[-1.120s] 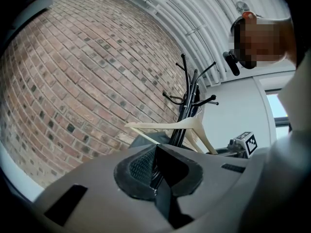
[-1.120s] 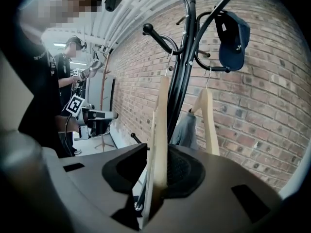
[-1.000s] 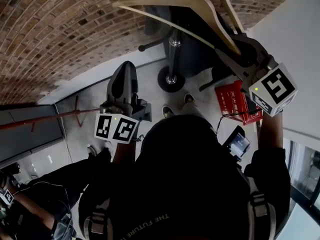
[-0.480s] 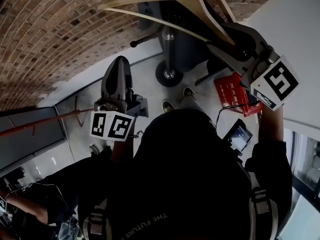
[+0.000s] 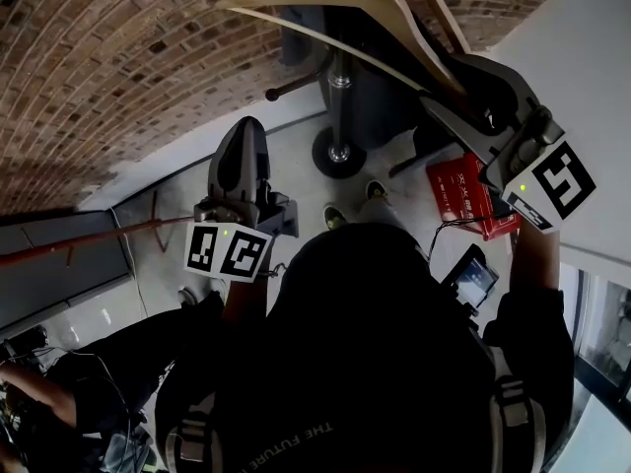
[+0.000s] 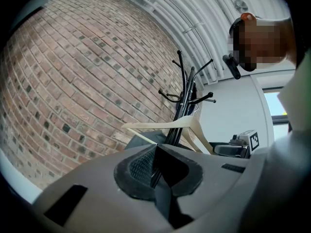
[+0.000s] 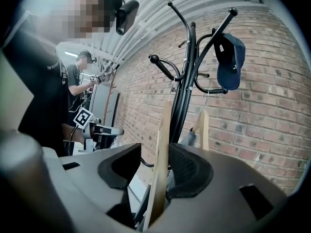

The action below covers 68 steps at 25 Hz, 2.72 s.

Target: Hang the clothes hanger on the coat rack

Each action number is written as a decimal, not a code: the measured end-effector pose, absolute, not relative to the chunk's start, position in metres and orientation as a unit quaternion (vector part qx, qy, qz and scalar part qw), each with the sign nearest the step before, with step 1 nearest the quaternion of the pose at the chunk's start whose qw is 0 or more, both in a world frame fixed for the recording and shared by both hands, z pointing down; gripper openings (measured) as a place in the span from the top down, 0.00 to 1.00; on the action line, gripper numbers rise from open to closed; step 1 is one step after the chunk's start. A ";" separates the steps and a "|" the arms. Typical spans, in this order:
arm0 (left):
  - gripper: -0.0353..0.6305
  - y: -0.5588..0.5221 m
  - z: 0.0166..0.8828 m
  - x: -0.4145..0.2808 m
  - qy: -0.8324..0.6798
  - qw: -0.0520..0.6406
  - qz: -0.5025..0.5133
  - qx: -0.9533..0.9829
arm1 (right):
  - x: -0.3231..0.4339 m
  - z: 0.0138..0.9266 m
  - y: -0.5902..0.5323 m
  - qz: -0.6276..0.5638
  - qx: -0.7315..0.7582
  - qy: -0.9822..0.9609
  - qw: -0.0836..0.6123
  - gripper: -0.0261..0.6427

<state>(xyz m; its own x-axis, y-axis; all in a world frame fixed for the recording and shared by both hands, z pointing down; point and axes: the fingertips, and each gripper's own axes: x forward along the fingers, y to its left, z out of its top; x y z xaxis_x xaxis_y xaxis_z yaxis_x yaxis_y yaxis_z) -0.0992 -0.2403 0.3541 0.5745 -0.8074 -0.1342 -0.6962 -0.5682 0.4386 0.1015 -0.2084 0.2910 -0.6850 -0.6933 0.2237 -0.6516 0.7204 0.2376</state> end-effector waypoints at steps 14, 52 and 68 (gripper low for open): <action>0.92 -0.241 0.351 -0.096 -0.429 0.171 -0.163 0.872 | 0.133 0.243 -0.198 -0.150 0.462 -0.872 0.062 0.70; 0.92 -0.234 0.365 -0.089 -0.422 0.183 -0.156 0.874 | 0.157 0.292 -0.182 -0.079 0.533 -0.841 0.036 0.92; 0.92 -0.235 0.363 -0.091 -0.420 0.181 -0.155 0.876 | 0.144 0.291 -0.188 -0.085 0.517 -0.850 0.048 0.92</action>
<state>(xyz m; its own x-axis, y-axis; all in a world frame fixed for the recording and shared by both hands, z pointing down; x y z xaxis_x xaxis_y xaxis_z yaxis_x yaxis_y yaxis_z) -0.0906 -0.2350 0.3630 0.5987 -0.7921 -0.1184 -0.6801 -0.5809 0.4473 0.1435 -0.1880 0.2911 -0.4609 -0.8874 -0.0071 -0.8711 0.4508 0.1948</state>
